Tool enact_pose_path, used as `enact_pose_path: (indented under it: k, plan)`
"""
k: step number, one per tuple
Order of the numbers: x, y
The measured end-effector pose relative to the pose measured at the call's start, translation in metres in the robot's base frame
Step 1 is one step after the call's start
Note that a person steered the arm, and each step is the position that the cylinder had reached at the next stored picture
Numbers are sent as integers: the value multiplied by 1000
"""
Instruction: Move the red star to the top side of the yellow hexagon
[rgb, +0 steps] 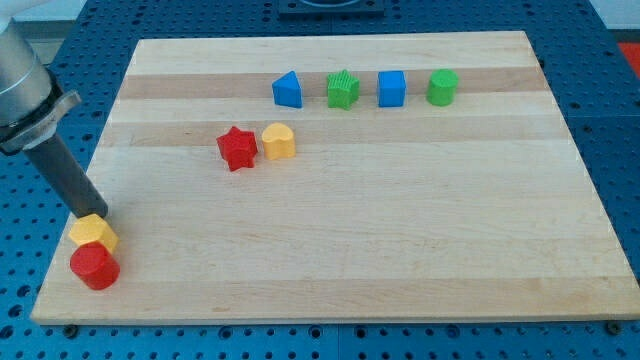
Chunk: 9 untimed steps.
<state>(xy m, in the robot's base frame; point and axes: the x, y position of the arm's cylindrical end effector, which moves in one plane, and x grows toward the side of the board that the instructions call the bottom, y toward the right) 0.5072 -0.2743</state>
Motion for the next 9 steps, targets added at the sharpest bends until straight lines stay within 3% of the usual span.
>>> enact_pose_path:
  k: [1, 3, 4, 5, 9]
  plan:
    - [-9, 57]
    - [-32, 237]
    - [-84, 252]
    - [-105, 221]
    - [-101, 60]
